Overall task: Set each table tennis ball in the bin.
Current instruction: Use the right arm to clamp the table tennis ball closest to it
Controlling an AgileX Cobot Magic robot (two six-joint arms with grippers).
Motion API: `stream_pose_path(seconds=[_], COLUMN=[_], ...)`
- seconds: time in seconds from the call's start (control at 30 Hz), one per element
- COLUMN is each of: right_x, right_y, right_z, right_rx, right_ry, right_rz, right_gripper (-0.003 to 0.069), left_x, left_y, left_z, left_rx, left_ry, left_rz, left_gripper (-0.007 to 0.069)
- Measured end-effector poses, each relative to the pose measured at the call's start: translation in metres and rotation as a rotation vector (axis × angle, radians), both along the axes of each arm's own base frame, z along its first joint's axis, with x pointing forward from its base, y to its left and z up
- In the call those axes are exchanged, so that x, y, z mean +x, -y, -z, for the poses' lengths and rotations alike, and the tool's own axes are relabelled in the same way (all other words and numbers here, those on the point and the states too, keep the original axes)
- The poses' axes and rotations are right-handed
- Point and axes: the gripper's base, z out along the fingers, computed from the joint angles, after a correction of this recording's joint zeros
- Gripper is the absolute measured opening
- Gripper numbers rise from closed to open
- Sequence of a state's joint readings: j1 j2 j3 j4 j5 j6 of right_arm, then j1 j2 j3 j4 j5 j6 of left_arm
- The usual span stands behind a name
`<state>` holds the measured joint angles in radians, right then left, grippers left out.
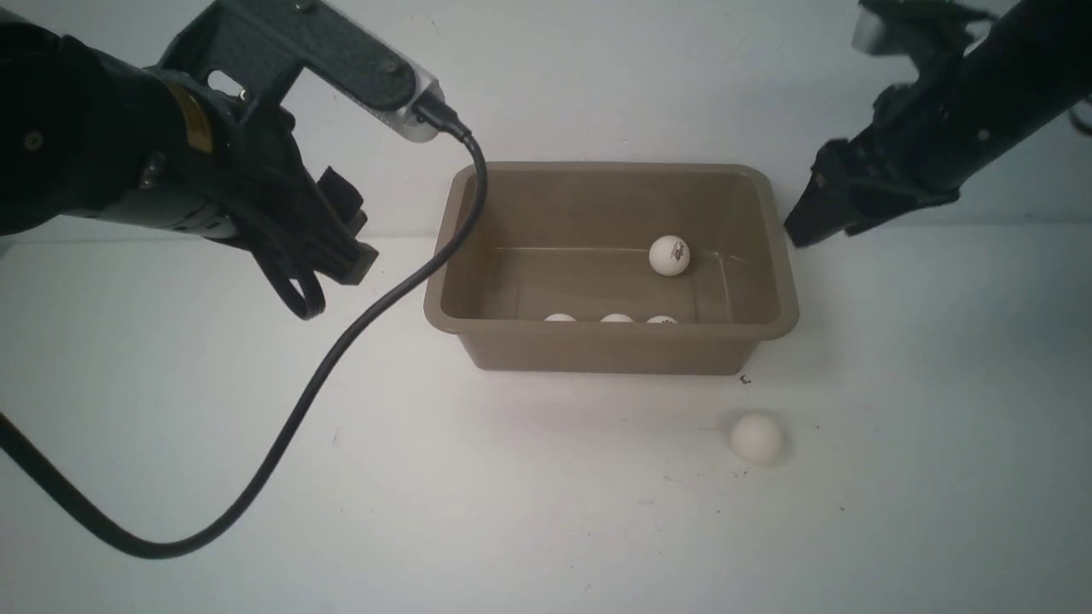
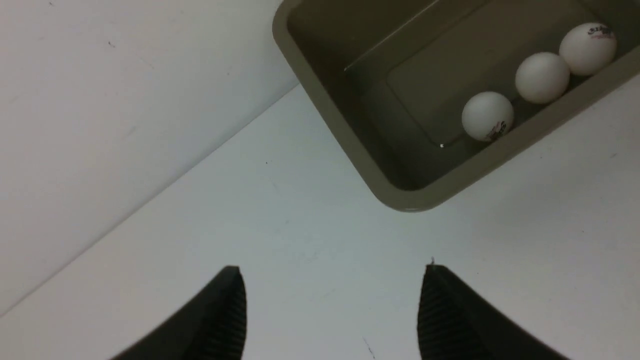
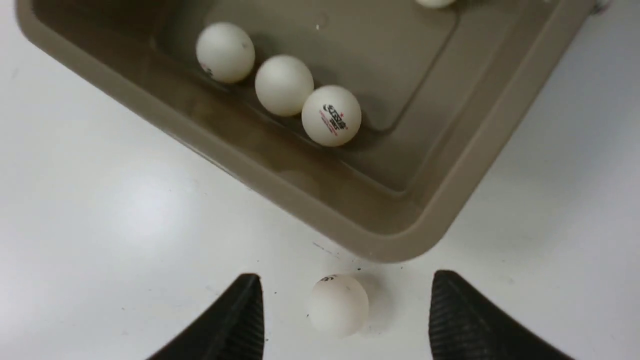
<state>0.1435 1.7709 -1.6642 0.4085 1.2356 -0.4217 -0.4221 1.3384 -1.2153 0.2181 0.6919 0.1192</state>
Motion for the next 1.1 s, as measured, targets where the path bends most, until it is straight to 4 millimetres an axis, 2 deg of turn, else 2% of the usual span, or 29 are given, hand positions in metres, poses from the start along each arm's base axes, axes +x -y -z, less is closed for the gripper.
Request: stream_pose_path(seconds=[0.17, 0.23, 0.27, 0.33, 0.4, 0.43, 0.5, 0.63, 1.1], right_x=[-0.032, -0.060, -0.062, -0.086, -0.098, -0.099, -0.101, -0.093, -0.051], right_y=[-0.009, -0.017, -0.019, -0.023, -0.022, -0.022, -0.020, -0.023, -0.032], right_z=[-0.016, -0.018, -0.018, -0.008, 0.009, 0.011, 0.039, 0.073, 0.137], right_rx=[0.001, -0.007, -0.008, -0.034, -0.053, -0.054, -0.068, -0.055, -0.060], right_ry=[0.004, -0.015, -0.016, -0.052, -0.104, -0.108, -0.117, -0.063, -0.008], right_rz=[0.022, -0.003, -0.007, -0.043, -0.058, -0.057, -0.065, -0.070, -0.036], right_gripper=[0.0407, 0.0407, 0.0407, 0.0407, 0.0407, 0.0407, 0.0407, 0.0407, 0.0407], left_x=[0.000, 0.000, 0.000, 0.001, 0.001, 0.001, 0.001, 0.001, 0.001], left_y=[0.000, 0.000, 0.000, 0.000, 0.000, 0.000, 0.000, 0.000, 0.001], left_z=[0.000, 0.000, 0.000, -0.001, -0.001, -0.001, -0.001, -0.001, -0.001], left_rx=[0.000, -0.001, -0.001, -0.003, -0.003, -0.003, -0.004, -0.014, -0.035], left_ry=[0.001, 0.003, 0.003, 0.011, 0.011, 0.012, 0.013, 0.012, 0.010], left_rz=[0.000, 0.001, 0.001, 0.003, 0.003, 0.003, 0.002, -0.004, -0.021], left_gripper=[0.0415, 0.0415, 0.0415, 0.0415, 0.0415, 0.0415, 0.0415, 0.0415, 0.0415])
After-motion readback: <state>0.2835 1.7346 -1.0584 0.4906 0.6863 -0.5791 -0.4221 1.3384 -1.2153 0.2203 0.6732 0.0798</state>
